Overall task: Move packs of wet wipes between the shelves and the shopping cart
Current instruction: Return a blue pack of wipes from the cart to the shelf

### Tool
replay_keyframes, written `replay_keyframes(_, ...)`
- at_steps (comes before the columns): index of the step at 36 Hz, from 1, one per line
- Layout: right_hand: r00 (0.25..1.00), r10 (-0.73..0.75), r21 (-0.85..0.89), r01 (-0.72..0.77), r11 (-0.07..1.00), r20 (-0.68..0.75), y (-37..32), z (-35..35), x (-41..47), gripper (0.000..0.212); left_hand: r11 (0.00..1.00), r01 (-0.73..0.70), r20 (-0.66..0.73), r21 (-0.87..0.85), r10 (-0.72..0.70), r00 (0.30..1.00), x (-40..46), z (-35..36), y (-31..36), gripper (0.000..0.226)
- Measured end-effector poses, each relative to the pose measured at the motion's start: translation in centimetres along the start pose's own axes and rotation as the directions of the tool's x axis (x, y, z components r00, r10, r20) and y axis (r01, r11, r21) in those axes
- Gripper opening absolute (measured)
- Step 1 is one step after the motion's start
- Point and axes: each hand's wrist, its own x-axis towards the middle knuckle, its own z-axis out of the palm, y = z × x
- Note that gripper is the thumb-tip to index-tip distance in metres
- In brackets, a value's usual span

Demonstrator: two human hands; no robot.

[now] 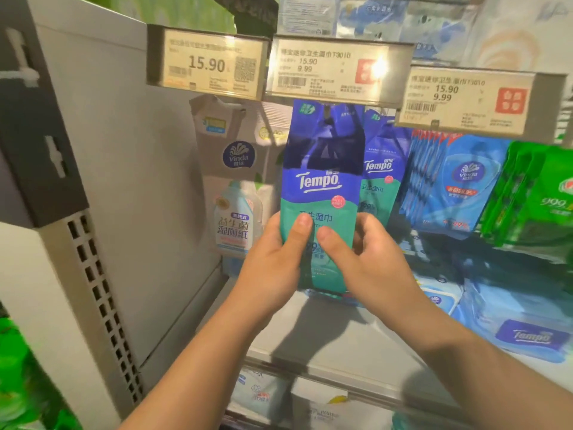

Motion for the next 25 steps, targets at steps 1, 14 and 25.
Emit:
replay_keyframes(1,1.0,-0.004,-0.027,0.003,1.0,-0.018,0.1,0.0,0.3,0.035,1.0,-0.004,-0.014,0.03,0.004,1.0,0.3,0.2,0.0,0.035)
replay_keyframes(14,0.989,0.042,-0.24,-0.075,0.968,-0.14,2.6,0.5,6.4,0.026,0.899,0.215,-0.188,0.383,-0.152,0.97,5.8,3.2,0.9,0.052)
replay_keyframes(25,0.973,0.097,-0.249,-0.149,0.957,-0.211,3.9,2.0,10.1,0.035,0.86,0.283,-0.267,0.424,-0.18,0.947,9.0,4.4,1.4,0.052)
